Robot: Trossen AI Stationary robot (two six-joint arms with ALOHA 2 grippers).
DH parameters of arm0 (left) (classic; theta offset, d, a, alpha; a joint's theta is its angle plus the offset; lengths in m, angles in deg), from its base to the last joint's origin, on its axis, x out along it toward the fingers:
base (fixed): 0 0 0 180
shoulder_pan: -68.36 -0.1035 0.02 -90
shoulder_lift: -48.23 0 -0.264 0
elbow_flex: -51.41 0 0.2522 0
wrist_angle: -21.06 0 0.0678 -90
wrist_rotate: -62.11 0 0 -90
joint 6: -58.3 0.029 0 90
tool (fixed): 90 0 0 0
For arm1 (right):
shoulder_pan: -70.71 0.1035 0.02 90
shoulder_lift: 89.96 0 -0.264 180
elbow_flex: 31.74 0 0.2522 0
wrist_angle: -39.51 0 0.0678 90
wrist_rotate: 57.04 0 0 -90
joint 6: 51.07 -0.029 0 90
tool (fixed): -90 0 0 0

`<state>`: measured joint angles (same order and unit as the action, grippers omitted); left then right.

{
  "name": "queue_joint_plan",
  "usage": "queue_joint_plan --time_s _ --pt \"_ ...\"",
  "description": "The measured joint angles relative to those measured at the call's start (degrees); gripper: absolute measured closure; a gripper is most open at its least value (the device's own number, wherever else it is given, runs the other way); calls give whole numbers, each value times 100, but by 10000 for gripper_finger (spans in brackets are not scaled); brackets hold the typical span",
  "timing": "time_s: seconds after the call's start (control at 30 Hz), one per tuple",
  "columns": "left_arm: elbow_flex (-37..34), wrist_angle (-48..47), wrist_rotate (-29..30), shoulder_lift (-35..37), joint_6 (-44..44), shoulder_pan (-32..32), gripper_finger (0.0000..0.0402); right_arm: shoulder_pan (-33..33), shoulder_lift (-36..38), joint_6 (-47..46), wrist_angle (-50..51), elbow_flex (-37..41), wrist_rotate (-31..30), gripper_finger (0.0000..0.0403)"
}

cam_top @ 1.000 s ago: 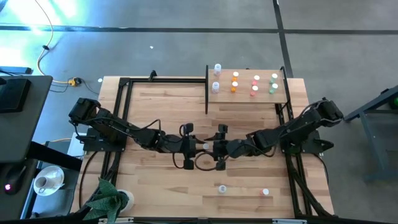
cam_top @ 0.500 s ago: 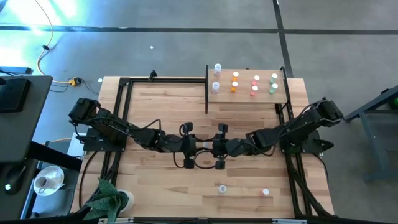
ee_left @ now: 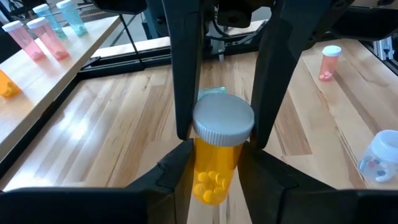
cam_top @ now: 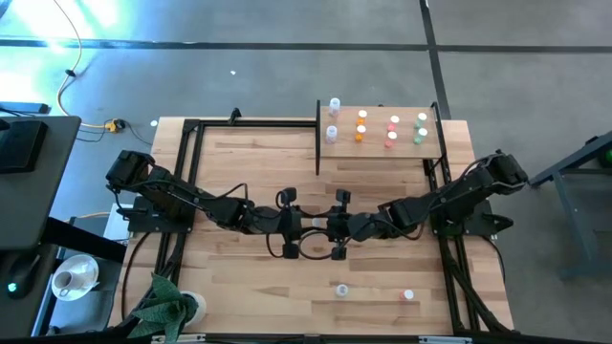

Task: Pick and place medicine bottles onto shelf by color
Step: Put the orange pill bottle on the shelf aligned with the other orange pill bottle

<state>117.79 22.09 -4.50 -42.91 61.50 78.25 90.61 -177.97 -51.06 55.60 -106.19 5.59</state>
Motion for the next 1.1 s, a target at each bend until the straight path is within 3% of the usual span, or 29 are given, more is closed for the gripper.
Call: queue_joint_plan --time_s 0.33,0.7,1.1 --pt "0 8 -21 7 176 0 280 0 0 -2 34 0 1 299" --pt "0 -74 -20 7 189 2 186 0 8 -1 84 0 -6 299" --pt "2 -428 759 412 153 218 172 -42 812 -11 653 2 -386 299"
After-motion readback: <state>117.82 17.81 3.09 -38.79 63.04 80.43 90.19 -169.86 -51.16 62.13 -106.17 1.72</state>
